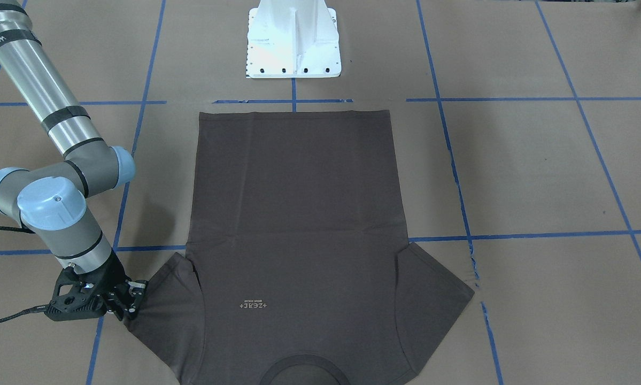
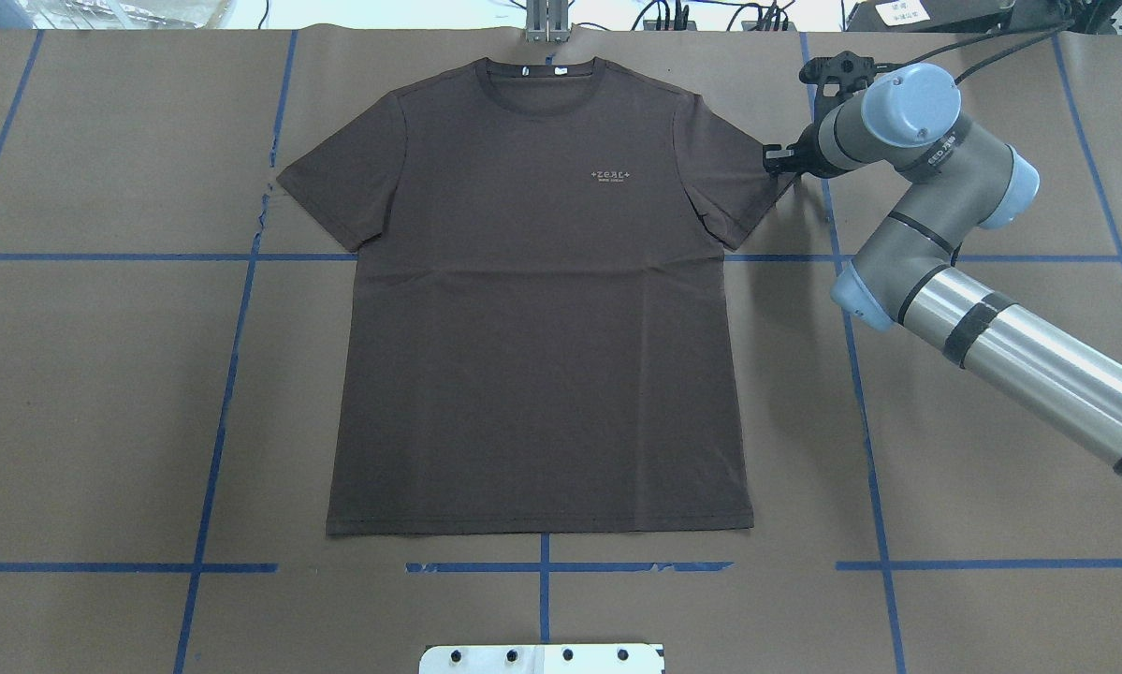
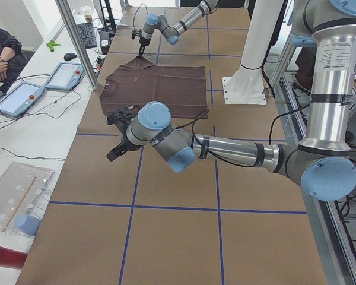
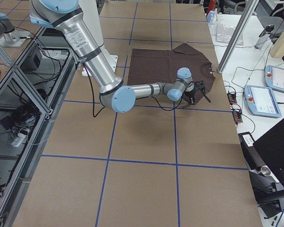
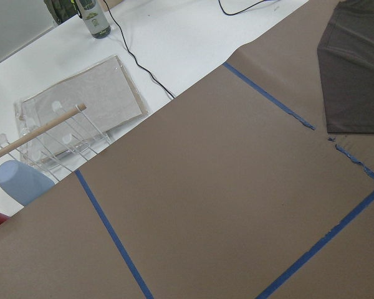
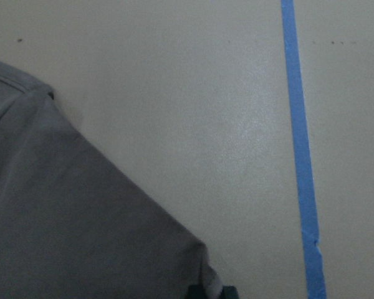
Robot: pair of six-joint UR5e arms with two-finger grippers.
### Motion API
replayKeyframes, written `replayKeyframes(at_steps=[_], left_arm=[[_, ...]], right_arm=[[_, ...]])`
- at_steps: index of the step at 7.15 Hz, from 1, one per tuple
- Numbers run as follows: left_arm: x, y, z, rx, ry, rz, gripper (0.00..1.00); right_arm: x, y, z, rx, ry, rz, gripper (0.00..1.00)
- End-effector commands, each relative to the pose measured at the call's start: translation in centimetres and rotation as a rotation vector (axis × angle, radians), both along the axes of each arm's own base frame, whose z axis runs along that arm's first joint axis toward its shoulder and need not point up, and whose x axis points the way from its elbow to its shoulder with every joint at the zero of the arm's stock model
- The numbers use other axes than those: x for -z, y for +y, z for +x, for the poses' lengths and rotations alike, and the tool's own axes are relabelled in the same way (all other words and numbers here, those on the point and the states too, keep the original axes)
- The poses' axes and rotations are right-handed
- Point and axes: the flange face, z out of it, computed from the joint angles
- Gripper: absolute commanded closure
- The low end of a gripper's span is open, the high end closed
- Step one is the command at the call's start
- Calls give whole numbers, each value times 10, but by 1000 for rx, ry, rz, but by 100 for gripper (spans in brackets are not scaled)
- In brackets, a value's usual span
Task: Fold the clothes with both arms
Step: 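Move the right gripper down to the sleeve nearest it, then grasp the sleeve with the right gripper and fold it inward across the shirt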
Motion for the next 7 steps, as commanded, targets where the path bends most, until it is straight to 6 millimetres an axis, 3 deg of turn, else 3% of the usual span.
replayKeyframes(at_steps=[1,2,3,4,6,7], left_arm=[[-1,0,0,0,0,-2,0],[-2,0,0,0,0,-4,0],[-2,0,0,3,1,-6,0],[-2,0,0,3,1,-6,0],[-1,0,0,4,2,-5,0],[-1,0,0,2,3,-5,0]], right_arm=[[27,-6,-4,-4,-4,-2,100],[54,-5,-4,-5,8,-18,100],[106,-4,-16,-53,43,-62,100],[154,7,-63,-135,82,-97,100],[180,15,-123,-204,104,-105,100],[178,18,-133,-204,115,-103,100]])
